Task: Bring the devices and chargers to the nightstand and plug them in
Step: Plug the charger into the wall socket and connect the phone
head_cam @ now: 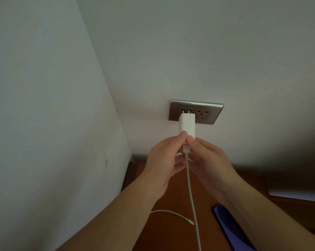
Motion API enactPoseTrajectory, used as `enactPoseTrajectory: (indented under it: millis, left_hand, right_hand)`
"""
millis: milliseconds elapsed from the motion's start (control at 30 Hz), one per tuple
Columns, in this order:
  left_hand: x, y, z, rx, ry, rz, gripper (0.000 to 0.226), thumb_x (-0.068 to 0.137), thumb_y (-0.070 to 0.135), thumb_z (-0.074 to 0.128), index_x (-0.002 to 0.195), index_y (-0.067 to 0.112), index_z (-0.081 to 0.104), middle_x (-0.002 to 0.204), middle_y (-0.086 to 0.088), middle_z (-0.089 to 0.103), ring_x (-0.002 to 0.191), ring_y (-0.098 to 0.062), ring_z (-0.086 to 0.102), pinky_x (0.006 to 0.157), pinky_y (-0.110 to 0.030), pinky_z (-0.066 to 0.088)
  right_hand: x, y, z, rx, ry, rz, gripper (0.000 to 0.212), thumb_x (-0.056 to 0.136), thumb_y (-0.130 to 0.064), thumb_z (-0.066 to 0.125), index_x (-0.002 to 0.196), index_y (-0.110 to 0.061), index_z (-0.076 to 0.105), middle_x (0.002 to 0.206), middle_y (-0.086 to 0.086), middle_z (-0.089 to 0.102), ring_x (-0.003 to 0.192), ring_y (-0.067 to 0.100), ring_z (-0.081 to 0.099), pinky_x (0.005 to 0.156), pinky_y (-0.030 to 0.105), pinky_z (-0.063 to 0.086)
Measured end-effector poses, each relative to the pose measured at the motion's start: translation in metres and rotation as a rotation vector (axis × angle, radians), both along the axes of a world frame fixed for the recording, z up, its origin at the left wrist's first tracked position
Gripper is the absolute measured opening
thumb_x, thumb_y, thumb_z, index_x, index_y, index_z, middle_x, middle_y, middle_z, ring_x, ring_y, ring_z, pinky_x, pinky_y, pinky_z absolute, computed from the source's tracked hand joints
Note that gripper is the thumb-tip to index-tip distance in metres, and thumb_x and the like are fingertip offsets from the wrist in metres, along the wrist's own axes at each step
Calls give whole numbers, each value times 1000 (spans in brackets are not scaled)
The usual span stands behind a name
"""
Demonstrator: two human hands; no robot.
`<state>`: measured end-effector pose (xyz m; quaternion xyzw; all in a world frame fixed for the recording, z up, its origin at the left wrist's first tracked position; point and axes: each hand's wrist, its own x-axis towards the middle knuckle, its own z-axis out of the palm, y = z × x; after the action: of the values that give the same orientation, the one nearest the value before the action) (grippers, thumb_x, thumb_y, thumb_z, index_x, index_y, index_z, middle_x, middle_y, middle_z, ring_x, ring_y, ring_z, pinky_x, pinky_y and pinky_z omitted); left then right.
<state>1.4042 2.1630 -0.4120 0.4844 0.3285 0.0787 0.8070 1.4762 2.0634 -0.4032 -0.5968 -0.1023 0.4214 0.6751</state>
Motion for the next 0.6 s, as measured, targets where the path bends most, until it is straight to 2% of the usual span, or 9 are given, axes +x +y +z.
enactPoseTrajectory:
  millis: [167,267,433,533,600]
  left_hand:
    - [1,-5,1,35,-15,14,26,87,50,61,100,30,70,103,2,74,97,-16,70,81,-32,56]
    - [2,-6,2,38,-29,42,28,86,50,61,100,29,71,99,3,75,95,-15,70,74,-27,57]
    - [5,-9,6,43,-39,84,39,84,53,60,110,26,68,106,2,72,98,-17,69,79,-31,58]
    - [8,-9,9,43,-24,100,39,85,55,58,112,28,66,103,6,71,93,-13,69,68,-22,56]
    - [10,-8,12,19,-18,92,40,83,57,60,108,28,69,97,7,74,89,-12,71,66,-23,56]
  right_hand:
    - [-1,0,3,-20,-8,-7,40,87,-38,57,109,-8,71,105,11,74,100,22,71,82,32,55]
    - [-2,1,3,-14,-9,-30,39,86,-40,58,105,-9,73,101,11,75,97,22,71,78,31,54]
    - [-1,2,7,-53,-103,-32,41,80,-46,58,100,-14,74,97,6,76,93,18,72,71,27,57]
    - [0,3,12,-70,-106,-40,34,88,-42,58,100,-15,75,97,7,76,94,21,72,81,35,57]
    - [1,4,14,-91,-112,-47,33,92,-41,56,98,-15,75,96,7,76,95,22,72,85,38,55]
